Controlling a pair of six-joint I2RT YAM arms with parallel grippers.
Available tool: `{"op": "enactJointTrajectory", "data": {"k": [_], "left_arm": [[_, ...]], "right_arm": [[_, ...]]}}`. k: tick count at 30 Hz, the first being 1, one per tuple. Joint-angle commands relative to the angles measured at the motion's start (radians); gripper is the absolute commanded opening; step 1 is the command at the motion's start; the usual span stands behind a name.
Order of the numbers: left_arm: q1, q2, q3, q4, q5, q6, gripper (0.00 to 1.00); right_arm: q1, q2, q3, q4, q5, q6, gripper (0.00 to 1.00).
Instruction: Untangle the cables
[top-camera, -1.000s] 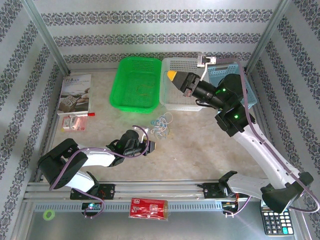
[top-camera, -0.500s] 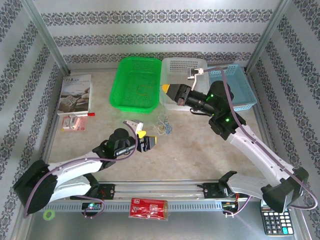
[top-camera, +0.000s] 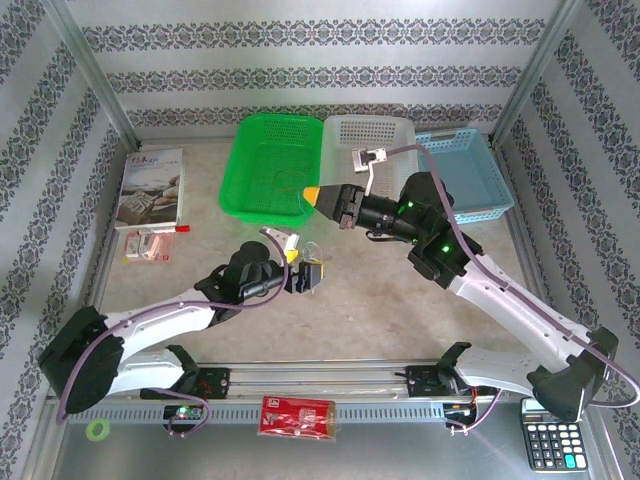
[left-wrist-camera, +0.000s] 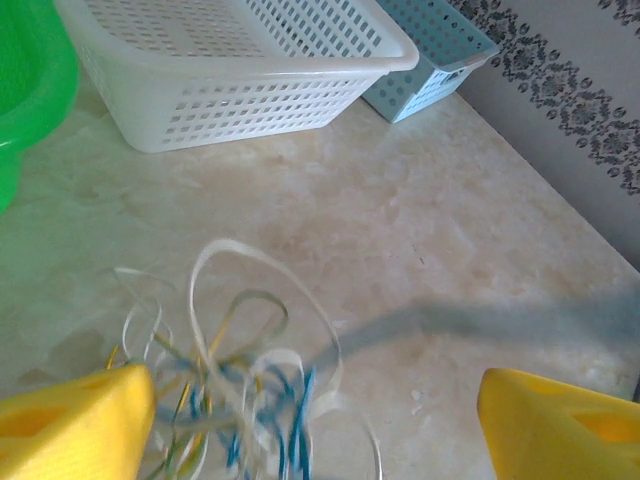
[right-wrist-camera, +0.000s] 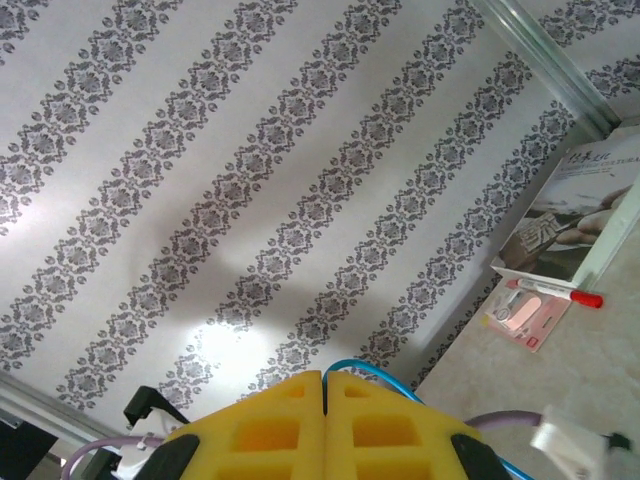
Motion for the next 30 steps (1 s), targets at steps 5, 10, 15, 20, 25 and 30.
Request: {"op": "enactJointTrajectory", "data": {"k": [5,10,15,20,25,30], "left_arm": [[-0.014,0.111,0.023,0.116,-0.031,0.037,0.55],[-0.014,0.154,-0.052,0.199,-0.017,-0.009,0.41],[-0.014,0.165,-0.134,0.25,-0.012,-0.044,0.4],[-0.014,0.165,-0.19,0.28,-0.009,-0.059,0.39],[-0.014,0.174,-0.215,0.301,-0.004,-0.073,0.39],[-0.014,0.186,-0.217,0.31,0.002,-0.078,0.38]], "right_arm": [[0.032,-0.012,0.039,0.016,0.031,-0.023,0.0],[0.023,-0.012,0.082,-0.009,0.033,-0.045,0.0],[-0.042,-0.005,0.144,-0.005,0.013,-0.033,0.0],[-0.109,-0.003,0.226,0.001,-0.002,-0.019,0.0],[-0.157,-0.001,0.296,-0.009,-0.008,-0.022,0.0],[-0.21,0.009,0.347,-0.018,-0.003,-0.026,0.0]]}}
